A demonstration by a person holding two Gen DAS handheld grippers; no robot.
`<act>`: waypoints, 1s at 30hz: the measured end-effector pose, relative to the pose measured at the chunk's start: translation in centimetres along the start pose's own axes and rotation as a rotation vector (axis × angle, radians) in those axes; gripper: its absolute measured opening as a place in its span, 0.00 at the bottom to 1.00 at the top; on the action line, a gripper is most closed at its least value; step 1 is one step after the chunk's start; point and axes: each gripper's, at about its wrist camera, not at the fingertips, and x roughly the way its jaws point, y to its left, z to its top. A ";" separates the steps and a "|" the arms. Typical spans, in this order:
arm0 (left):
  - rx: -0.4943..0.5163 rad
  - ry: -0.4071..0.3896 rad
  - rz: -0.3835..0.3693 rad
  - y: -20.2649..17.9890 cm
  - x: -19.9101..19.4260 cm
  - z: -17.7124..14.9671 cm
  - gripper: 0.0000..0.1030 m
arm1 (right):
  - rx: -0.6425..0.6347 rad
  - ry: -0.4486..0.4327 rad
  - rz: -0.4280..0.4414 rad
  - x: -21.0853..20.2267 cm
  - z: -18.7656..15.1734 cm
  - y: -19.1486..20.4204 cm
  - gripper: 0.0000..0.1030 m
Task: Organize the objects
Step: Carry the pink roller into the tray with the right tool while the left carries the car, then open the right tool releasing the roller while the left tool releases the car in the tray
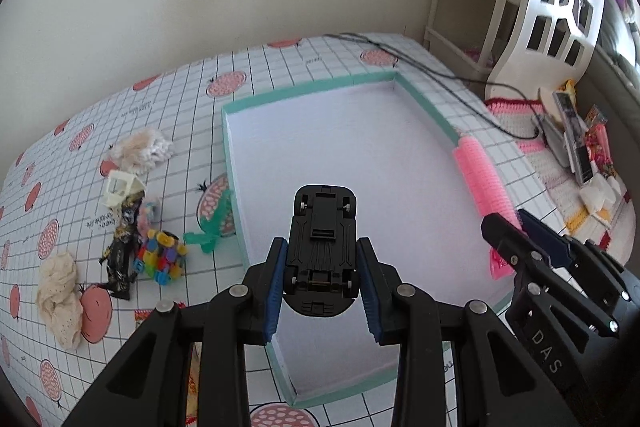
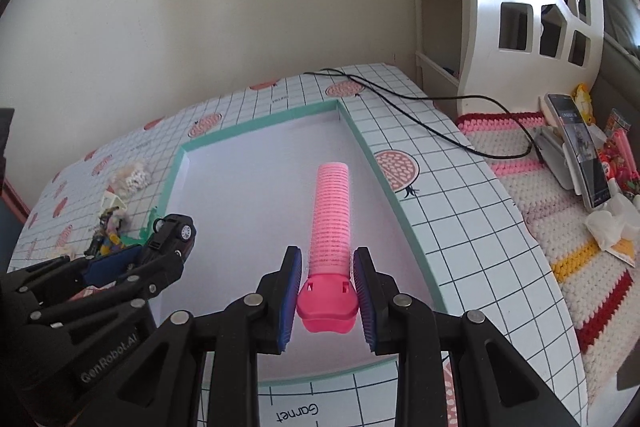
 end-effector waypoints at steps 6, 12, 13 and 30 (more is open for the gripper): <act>-0.014 0.038 0.011 -0.1 1.3 -1.0 0.35 | 0.010 0.042 -0.001 1.0 -0.3 -0.2 0.28; -0.027 0.055 0.013 0.0 1.6 -1.3 0.35 | 0.017 0.055 -0.014 1.2 -0.4 -0.4 0.29; -0.029 0.058 0.013 0.0 1.6 -1.3 0.35 | 0.015 0.053 -0.013 1.2 -0.4 -0.3 0.29; -0.076 -0.004 0.057 1.1 -0.4 -1.3 0.36 | -0.014 0.020 0.001 0.3 -0.1 0.7 0.29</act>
